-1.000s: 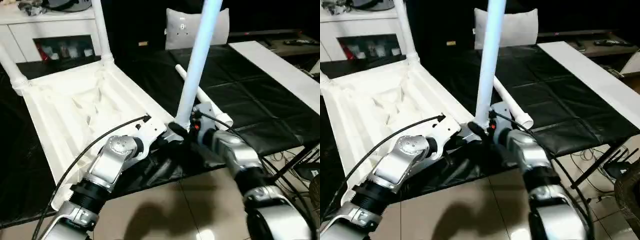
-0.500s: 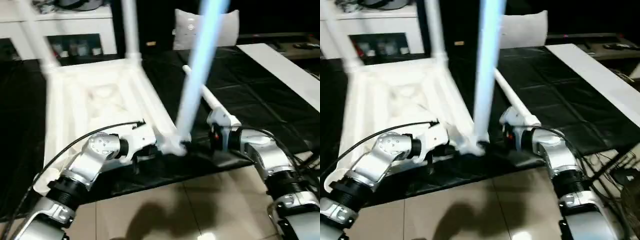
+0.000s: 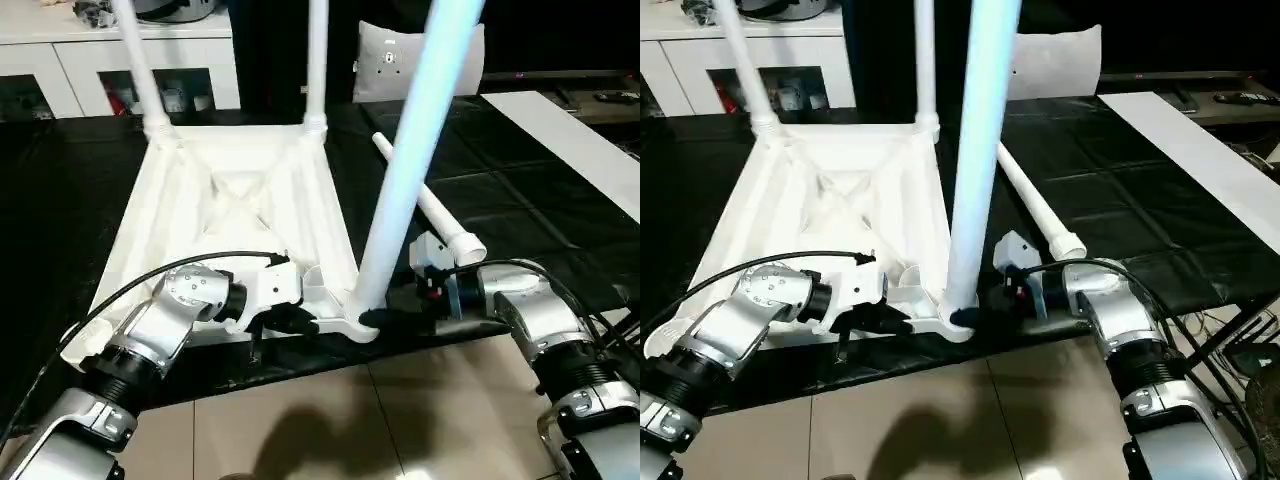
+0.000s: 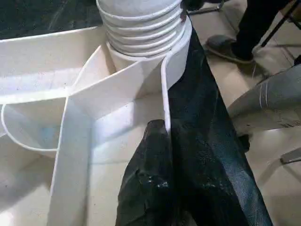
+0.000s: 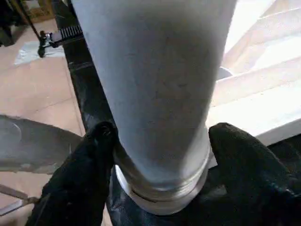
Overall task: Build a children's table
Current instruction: Rotate leg to tighten
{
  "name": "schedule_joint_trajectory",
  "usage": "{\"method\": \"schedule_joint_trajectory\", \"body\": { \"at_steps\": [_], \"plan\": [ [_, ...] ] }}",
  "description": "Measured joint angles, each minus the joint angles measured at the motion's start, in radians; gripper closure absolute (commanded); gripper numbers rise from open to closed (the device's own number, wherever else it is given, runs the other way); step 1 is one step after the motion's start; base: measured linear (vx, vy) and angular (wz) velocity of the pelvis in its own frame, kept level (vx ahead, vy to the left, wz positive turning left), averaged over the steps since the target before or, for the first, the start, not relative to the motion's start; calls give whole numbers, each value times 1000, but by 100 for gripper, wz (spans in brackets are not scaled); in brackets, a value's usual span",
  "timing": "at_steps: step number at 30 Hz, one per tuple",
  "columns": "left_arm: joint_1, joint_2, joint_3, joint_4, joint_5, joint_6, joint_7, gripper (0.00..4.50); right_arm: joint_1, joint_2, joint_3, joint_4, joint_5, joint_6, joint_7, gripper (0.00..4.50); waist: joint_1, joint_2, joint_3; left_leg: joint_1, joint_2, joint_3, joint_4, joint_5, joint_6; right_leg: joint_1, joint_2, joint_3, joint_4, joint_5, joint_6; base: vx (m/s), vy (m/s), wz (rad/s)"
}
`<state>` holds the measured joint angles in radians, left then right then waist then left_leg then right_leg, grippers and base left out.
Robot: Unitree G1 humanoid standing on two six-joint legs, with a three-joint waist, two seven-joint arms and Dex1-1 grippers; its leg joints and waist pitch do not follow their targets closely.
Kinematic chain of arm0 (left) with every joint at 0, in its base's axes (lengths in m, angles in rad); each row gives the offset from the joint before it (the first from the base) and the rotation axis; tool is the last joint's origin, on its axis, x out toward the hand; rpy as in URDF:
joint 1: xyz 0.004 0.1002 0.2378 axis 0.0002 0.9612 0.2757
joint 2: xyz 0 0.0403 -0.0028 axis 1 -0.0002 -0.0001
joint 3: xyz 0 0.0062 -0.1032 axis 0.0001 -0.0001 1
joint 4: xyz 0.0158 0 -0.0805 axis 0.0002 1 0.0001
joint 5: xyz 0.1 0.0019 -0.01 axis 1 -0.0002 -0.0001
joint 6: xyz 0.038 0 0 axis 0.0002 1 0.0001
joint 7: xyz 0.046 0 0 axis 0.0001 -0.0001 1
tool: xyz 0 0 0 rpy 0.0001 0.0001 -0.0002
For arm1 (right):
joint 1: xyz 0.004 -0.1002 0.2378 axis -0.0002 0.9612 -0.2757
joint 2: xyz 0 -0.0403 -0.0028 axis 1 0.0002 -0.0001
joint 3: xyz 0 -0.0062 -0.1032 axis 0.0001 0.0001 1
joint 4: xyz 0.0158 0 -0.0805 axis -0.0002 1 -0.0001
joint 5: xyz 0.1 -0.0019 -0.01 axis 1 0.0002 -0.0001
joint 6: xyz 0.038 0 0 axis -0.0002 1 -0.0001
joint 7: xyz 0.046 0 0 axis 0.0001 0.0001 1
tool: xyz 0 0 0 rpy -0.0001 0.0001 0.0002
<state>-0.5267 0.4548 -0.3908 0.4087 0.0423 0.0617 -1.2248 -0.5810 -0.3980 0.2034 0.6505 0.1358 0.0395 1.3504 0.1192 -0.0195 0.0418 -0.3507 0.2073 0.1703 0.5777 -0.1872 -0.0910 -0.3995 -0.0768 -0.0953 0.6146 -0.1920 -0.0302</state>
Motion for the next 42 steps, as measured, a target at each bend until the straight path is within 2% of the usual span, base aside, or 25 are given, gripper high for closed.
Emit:
{"method": "schedule_joint_trajectory", "body": {
  "at_steps": [4,8,11,14,16,19,22,24,26,27,29,32,33,36,42],
  "plan": [
    [0,0,0,1,-1,0,-3,450,0,2,-1,2,8,2,4,177,0,0,0,0,0,0,0,0,0,0,0,0,0,0,0,0,0,0],
    [0,-2,2,1,-7,13,-6,450,2,3,-4,2,16,21,8,187,1,0,0,0,0,0,0,0,0,0,0,0,0,0,0,0,0,0],
    [8,-19,10,-16,-18,65,-1,450,38,13,-24,-31,33,63,1,189,6,0,0,0,0,0,0,0,0,1,0,0,0,0,0,0,0,0],
    [17,-37,33,-32,-23,132,40,450,60,32,-42,-55,35,97,-57,189,4,1,-1,1,0,0,0,0,0,4,0,1,0,0,0,0,0,0],
    [22,-89,71,-28,-3,203,151,450,49,80,-79,-30,23,130,-194,189,-8,2,-1,8,0,0,1,2,-3,10,0,1,1,0,1,0,0,0],
    [24,-147,94,-22,-2,272,254,450,32,125,-108,15,15,135,-347,190,-35,3,-1,16,0,-1,0,2,-3,15,0,0,-5,-3,6,0,0,0],
    [15,-249,144,-10,19,368,440,450,-24,227,-167,105,8,141,-588,190,-65,4,0,18,0,0,1,2,-3,15,-1,0,-5,-3,6,0,0,0],
    [4,-309,162,-6,29,417,545,450,-59,271,-184,141,-3,146,-731,190,-73,5,0,18,-1,-1,0,2,-3,14,-1,-1,-6,-3,6,0,0,0],
    [0,-330,168,-5,32,433,588,450,-70,290,-192,149,-12,141,-779,190,-71,6,-1,18,-1,-1,-2,2,-3,14,-1,-1,-6,-3,6,0,0,0],
    [0,-332,168,-9,36,434,599,450,-71,297,-200,153,-11,133,-785,156,-67,6,-1,18,-1,-1,-4,2,-3,14,-1,-1,-6,-3,6,0,0,0],
    [0,-331,168,-14,41,434,604,450,-71,299,-205,156,-11,122,-784,121,-61,6,-1,18,-1,-1,-7,2,-3,13,0,-1,-6,-3,6,0,0,0],
    [0,-321,159,-27,45,431,606,450,-71,303,-205,163,-12,97,-776,111,-57,6,-1,16,-1,-1,-11,2,-4,10,0,-2,-4,0,2,0,0,0],
    [0,-318,157,-31,48,430,606,450,-71,303,-205,169,-12,88,-776,86,-55,6,-1,15,-1,-1,-12,2,-4,9,0,-2,-4,1,0,0,0,0],
    [-3,-294,139,-33,53,407,594,450,-62,287,-203,178,-11,76,-751,54,-53,6,-1,7,-1,-1,-12,2,-4,2,1,-2,-4,2,-1,0,0,0],
    [-10,-245,109,-20,62,334,530,450,-33,227,-192,177,-11,27,-625,12,-54,6,-1,0,0,-1,-9,2,-3,-4,1,-2,-3,3,-2,0,0,0]
  ]
}}
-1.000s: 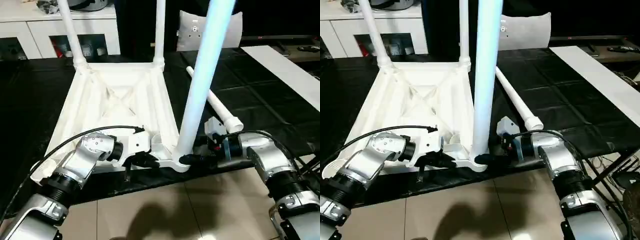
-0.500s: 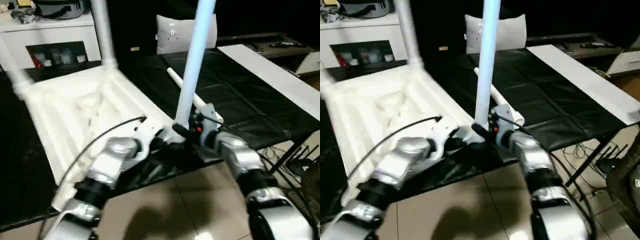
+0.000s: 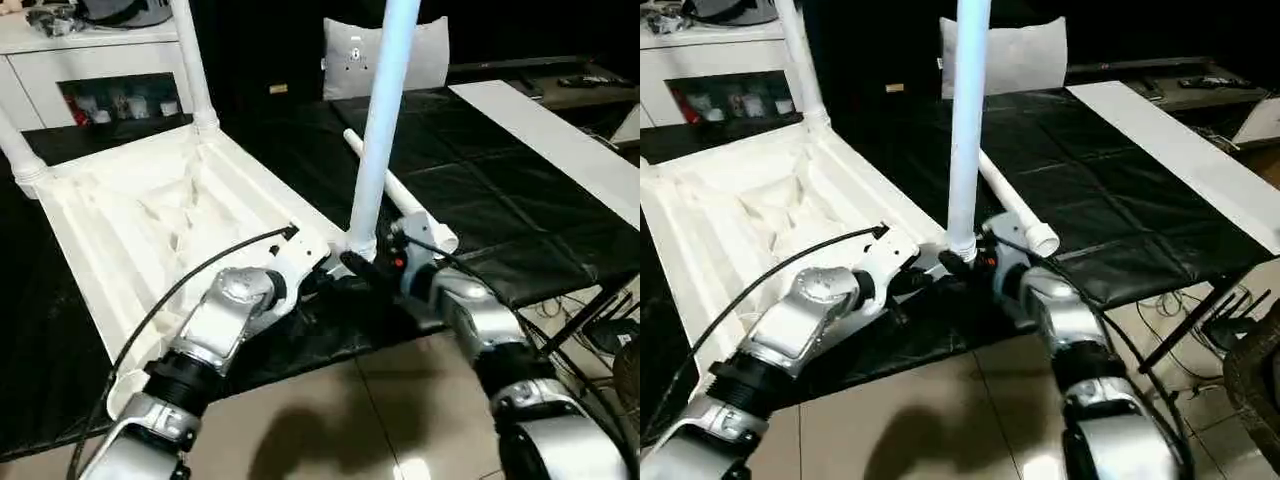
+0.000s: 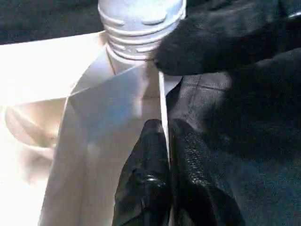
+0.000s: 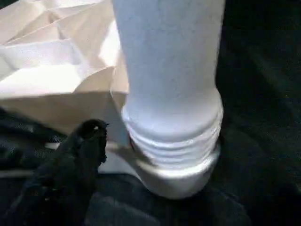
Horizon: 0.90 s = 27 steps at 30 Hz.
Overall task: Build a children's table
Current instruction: Rotate leg to tighten
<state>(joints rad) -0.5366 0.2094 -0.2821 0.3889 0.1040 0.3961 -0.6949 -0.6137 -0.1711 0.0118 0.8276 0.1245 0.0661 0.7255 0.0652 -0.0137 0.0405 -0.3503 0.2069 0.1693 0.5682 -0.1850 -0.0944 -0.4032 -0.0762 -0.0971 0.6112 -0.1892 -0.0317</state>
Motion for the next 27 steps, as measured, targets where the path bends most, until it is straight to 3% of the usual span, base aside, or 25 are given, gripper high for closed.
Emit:
{"method": "schedule_joint_trajectory", "body": {
  "at_steps": [5,11,18,27],
  "plan": [
    [0,67,-28,22,-9,-97,-109,450,35,-112,40,-67,0,-30,188,4,21,0,0,0,0,0,0,0,0,0,0,0,0,0,0,0,0,0],
    [1,142,-61,26,-21,-186,-260,450,41,-183,89,-153,0,-57,378,4,39,0,0,0,0,0,2,0,0,1,0,0,0,0,0,0,0,0],
    [3,228,-95,24,-31,-295,-426,450,41,-220,118,-160,27,-46,531,65,60,0,0,0,0,1,3,0,1,1,0,-1,0,0,0,0,0,0],
    [-5,256,-113,26,-36,-339,-524,450,29,-217,136,-164,40,-27,615,140,69,-2,0,0,0,1,3,0,0,2,0,0,0,0,0,0,0,0]
  ]
}}
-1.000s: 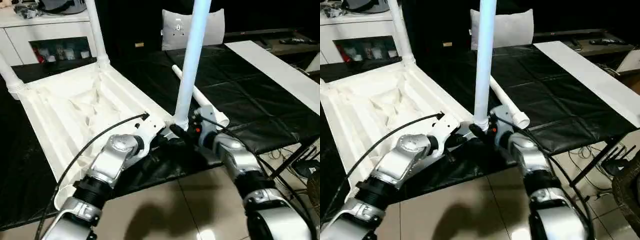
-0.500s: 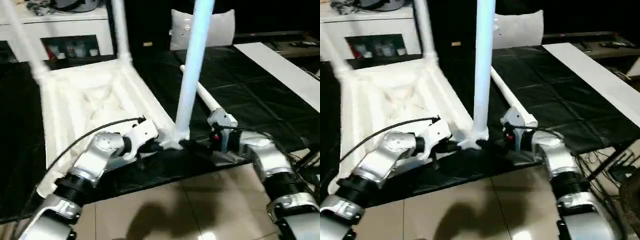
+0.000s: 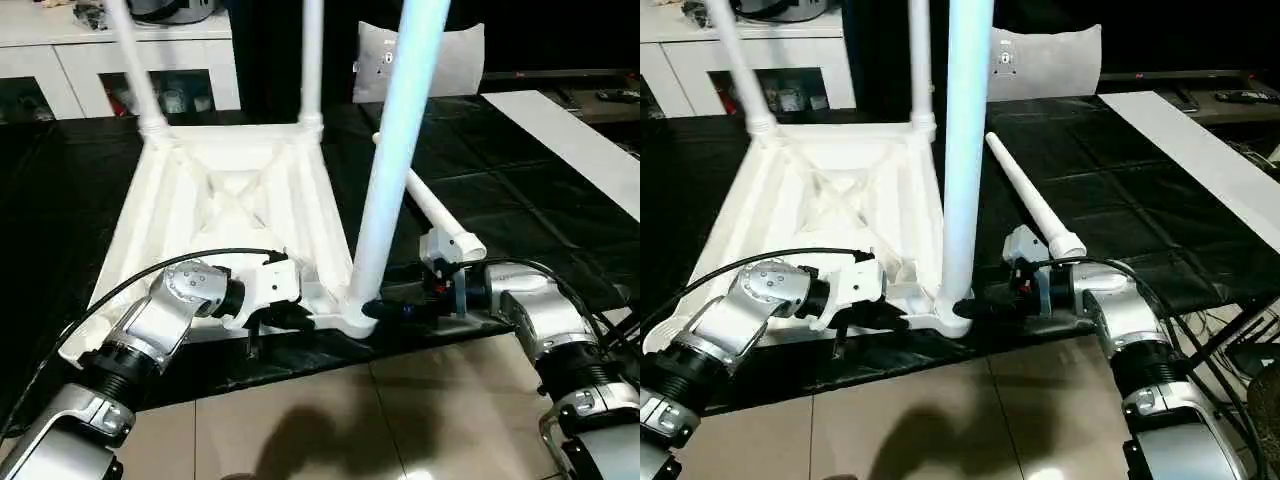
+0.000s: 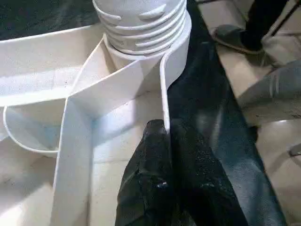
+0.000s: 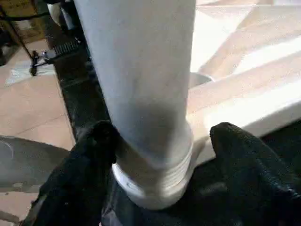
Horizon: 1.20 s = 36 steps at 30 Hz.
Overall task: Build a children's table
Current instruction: Rotate leg to tighten
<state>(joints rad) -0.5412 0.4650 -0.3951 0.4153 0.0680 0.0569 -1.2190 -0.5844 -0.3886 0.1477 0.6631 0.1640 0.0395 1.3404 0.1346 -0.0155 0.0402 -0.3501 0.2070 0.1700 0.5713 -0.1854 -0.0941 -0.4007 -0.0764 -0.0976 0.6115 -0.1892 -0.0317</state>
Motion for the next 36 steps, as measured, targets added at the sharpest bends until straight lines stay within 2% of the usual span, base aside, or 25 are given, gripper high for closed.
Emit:
{"method": "schedule_joint_trajectory", "body": {
  "at_steps": [8,9,14,18,22,24,28,31,34,36],
  "plan": [
    [0,-2,-5,0,-5,-9,-8,450,-4,22,15,-2,8,11,22,200,7,0,0,0,0,0,0,0,0,0,0,0,0,0,0,0,0,0],
    [0,-1,-5,0,-5,-10,-10,450,-4,22,15,-4,12,17,24,220,7,0,0,0,0,0,0,0,0,0,0,0,0,0,0,0,0,0],
    [1,-2,-5,0,-8,-7,-21,450,1,13,18,-31,16,48,42,239,9,0,0,0,0,0,0,0,0,0,0,0,0,0,0,0,0,0],
    [8,-10,0,-10,-27,38,-24,450,21,8,15,-67,26,86,40,245,11,0,0,0,0,0,1,0,0,1,0,0,0,0,0,0,0,0],
    [20,-44,40,-36,-35,154,21,450,46,31,-3,-111,31,146,-34,246,7,1,0,2,0,0,1,0,0,2,0,1,2,0,0,0,0,0],
    [20,-75,66,-35,-30,216,93,450,46,64,-25,-109,13,163,-139,246,0,1,0,4,0,-1,3,1,-1,2,0,1,3,1,1,0,0,0],
    [9,-177,128,-24,-22,376,295,450,4,174,-80,-51,-37,180,-439,247,-51,1,0,10,0,-1,5,2,-3,4,0,2,1,0,5,0,0,0],
    [-3,-244,150,-8,-17,419,413,450,-36,226,-105,-2,-54,191,-598,249,-73,0,0,10,0,-1,5,2,-3,3,0,1,-1,1,5,0,0,0],
    [-18,-290,162,13,-2,429,503,450,-74,262,-120,48,-64,184,-712,249,-75,-1,0,8,0,-1,5,2,-3,2,0,1,-1,2,5,0,0,0],
    [-22,-308,165,12,6,436,535,450,-76,273,-141,60,-63,169,-732,182,-72,-1,0,7,0,-1,4,1,-2,2,0,1,-1,2,5,0,0,0]
  ]
}}
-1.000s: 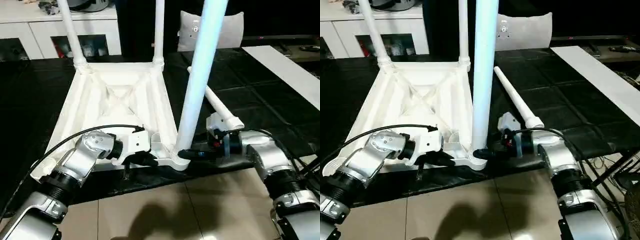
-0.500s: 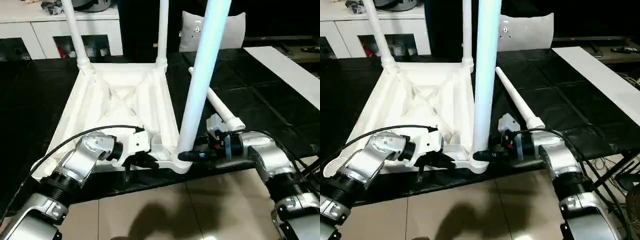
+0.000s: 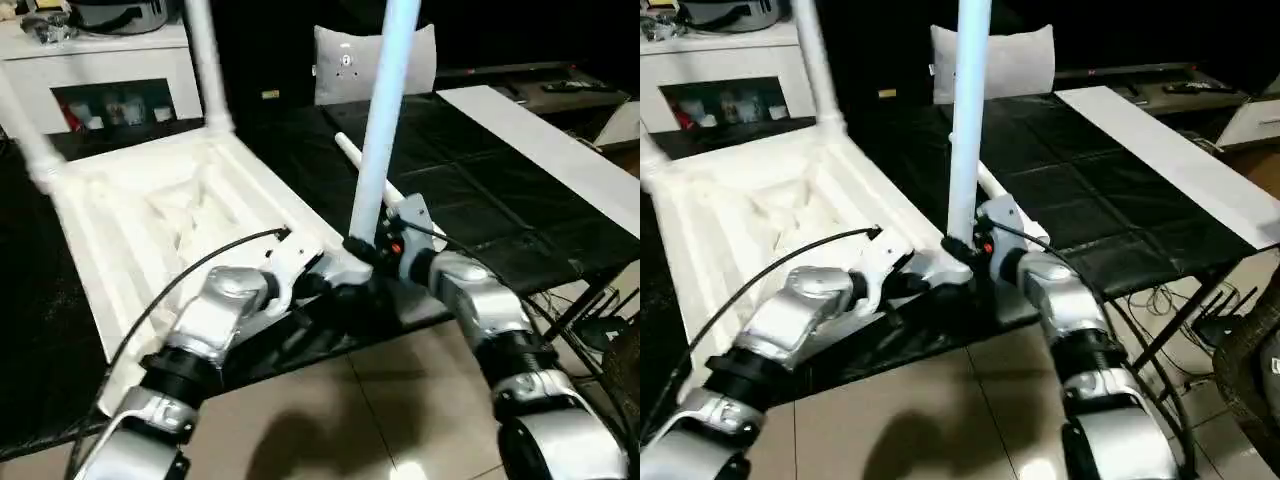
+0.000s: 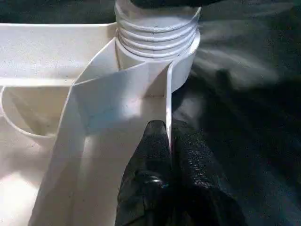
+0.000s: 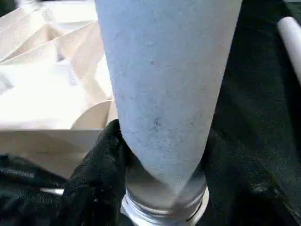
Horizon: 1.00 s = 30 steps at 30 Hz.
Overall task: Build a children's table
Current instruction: Rotate leg to tighten
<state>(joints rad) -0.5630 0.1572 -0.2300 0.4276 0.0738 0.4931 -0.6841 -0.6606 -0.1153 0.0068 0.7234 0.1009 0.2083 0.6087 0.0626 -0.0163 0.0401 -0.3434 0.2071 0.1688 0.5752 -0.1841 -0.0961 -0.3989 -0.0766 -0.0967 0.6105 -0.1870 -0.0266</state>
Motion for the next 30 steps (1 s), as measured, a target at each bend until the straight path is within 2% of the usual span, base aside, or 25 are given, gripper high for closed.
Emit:
{"method": "schedule_joint_trajectory", "body": {
  "at_steps": [2,5,9,15,17,23,25,27,30],
  "plan": [
    [-1,-3,-3,-5,5,1,10,450,0,7,-10,-1,9,-3,1,180,2,0,0,-1,0,0,-1,-1,1,-1,0,0,0,1,-1,0,0,0],
    [-1,10,-15,-16,9,-3,10,450,4,8,-18,-7,15,-11,15,141,2,0,0,-6,0,0,-2,-1,1,-4,0,-1,0,4,-6,0,0,0],
    [0,33,-35,-16,13,-40,-15,450,24,-16,-17,-14,35,-38,81,114,7,0,0,-7,0,0,-2,-1,2,-5,0,-1,0,4,-6,0,0,0],
    [6,94,-71,-13,16,-122,-108,450,50,-96,7,-36,51,-66,244,66,26,2,1,-7,0,0,-2,-1,2,-5,0,-2,0,4,-6,0,0,0],
    [6,122,-86,-11,11,-156,-157,450,64,-147,43,-51,40,-100,314,66,31,2,1,-7,0,0,-2,-1,2,-5,0,-2,0,4,-6,0,0,0],
    [7,196,-106,8,7,-256,-291,450,78,-235,82,-63,27,-162,496,66,48,2,1,-7,0,0,-2,-1,2,-5,0,-2,0,4,-6,0,0,0],
    [7,214,-114,8,3,-273,-324,450,78,-244,85,-75,29,-165,535,92,52,2,1,-7,0,0,-2,-1,2,-5,0,-2,0,4,-6,0,0,0],
    [7,243,-124,7,-7,-294,-377,450,78,-257,99,-82,41,-163,582,92,54,2,1,-7,0,0,-2,-1,2,-5,0,-2,0,4,-6,0,0,0],
    [7,281,-135,7,-17,-327,-444,450,78,-264,103,-82,57,-156,632,128,58,2,1,-7,0,0,-1,-1,2,-5,0,-2,0,4,-6,0,0,0]
  ]
}}
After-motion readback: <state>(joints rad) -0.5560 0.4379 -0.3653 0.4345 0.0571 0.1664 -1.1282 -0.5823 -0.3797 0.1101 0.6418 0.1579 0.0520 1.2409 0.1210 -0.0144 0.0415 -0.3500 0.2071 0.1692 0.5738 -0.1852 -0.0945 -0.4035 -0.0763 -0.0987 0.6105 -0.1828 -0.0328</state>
